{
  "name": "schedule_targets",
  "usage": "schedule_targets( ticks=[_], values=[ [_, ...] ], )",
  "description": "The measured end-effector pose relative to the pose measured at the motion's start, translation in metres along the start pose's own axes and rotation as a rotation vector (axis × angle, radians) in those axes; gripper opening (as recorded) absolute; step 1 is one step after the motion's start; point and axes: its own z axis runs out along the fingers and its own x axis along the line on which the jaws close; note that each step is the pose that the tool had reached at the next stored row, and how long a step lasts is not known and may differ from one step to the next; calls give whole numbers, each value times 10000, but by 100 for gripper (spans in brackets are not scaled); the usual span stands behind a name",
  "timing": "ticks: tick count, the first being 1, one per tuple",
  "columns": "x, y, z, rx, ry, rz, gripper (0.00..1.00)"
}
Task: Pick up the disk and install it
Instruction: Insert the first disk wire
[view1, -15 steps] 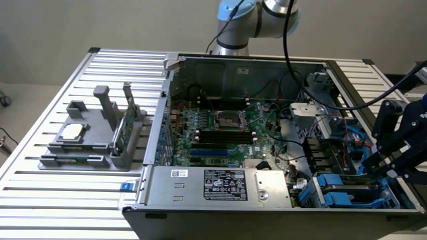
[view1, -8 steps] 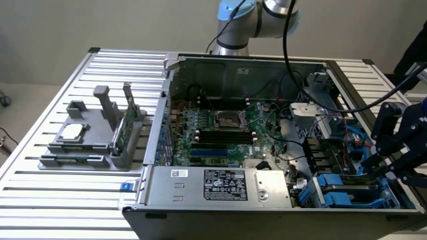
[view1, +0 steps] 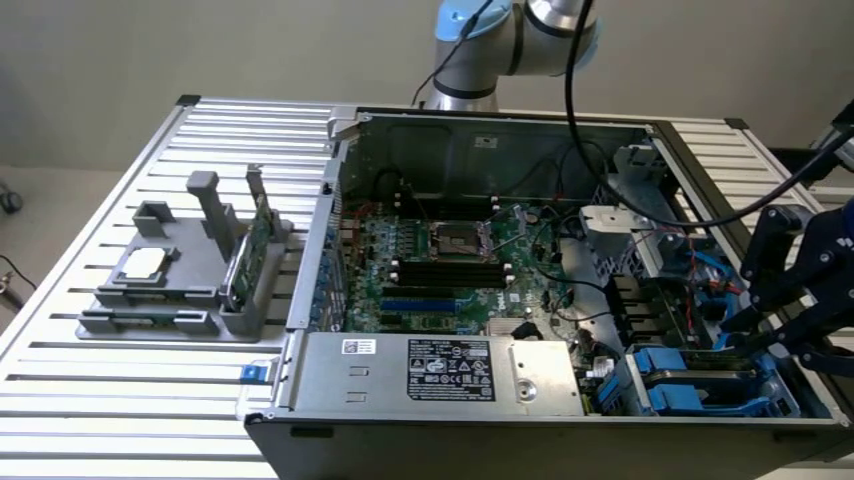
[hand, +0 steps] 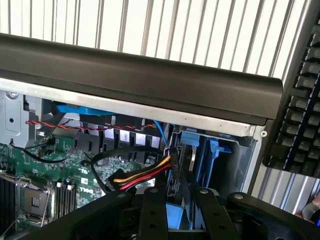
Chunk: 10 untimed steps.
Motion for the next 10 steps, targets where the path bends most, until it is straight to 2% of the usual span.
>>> schedule_targets(
  ticks=[10],
  values=[
    [-60,28,12,-72,373,-159,27]
  ],
)
